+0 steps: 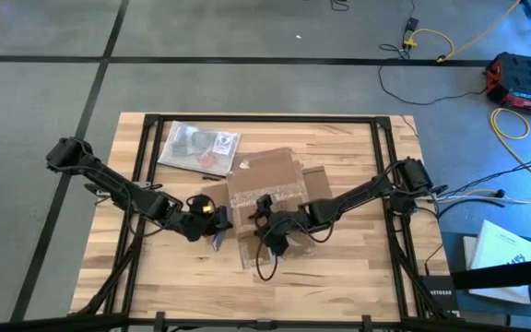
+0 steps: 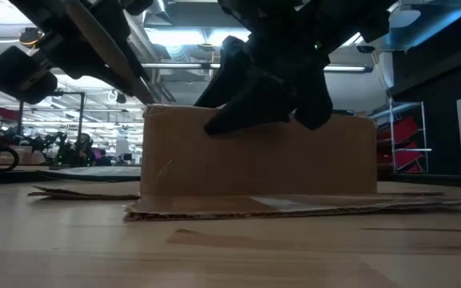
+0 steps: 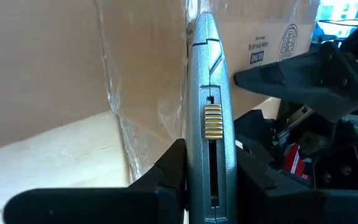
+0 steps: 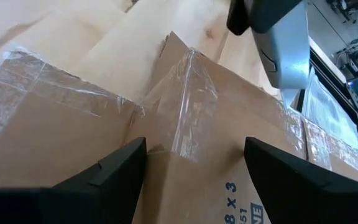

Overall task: Unpack boxes
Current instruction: Break down the box until it is fully flat

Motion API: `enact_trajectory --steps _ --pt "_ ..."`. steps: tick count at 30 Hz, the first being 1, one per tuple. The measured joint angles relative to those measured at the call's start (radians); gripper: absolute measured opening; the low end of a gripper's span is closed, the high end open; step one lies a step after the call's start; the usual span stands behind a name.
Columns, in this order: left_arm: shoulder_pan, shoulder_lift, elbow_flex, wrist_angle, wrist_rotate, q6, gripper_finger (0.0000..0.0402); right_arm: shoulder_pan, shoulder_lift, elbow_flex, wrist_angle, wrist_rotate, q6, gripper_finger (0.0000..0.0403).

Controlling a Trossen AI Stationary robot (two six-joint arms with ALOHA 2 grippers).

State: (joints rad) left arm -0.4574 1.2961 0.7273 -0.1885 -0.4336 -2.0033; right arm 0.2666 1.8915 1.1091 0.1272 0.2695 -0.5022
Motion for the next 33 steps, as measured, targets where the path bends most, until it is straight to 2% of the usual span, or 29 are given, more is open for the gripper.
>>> enact_trajectory --steps 7,10,15,19,23,28,33 --pt "-0.001 -0.002 0.000 -0.005 -0.004 0.020 0.0059 -0.001 0.000 0.000 -0.004 0.014 0.002 0.0257" --pt "0.000 -0.045 0.000 -0.026 -0.032 0.057 0.0059 0.000 0.000 0.000 -0.021 0.014 0.022 0.0257" --pt "0.002 -0.122 0.008 -0.226 -0.104 0.021 0.0059 0.000 0.000 0.002 -0.044 0.014 0.023 0.0257" --pt "0.020 -0.153 0.002 -0.260 -0.094 0.016 0.0059 0.000 0.000 0.002 -0.046 0.013 0.024 0.0257" --pt "0.055 -0.149 0.000 -0.226 -0.049 0.051 0.0059 0.000 0.000 0.002 -0.046 0.013 0.024 0.0257" --pt "0.125 -0.121 0.000 -0.158 0.062 0.149 0.0059 0.001 -0.001 0.002 -0.047 0.011 0.024 0.0257" --pt "0.182 -0.107 -0.001 -0.160 0.151 0.209 0.0059 0.001 -0.001 0.002 -0.047 0.010 0.024 0.0257"
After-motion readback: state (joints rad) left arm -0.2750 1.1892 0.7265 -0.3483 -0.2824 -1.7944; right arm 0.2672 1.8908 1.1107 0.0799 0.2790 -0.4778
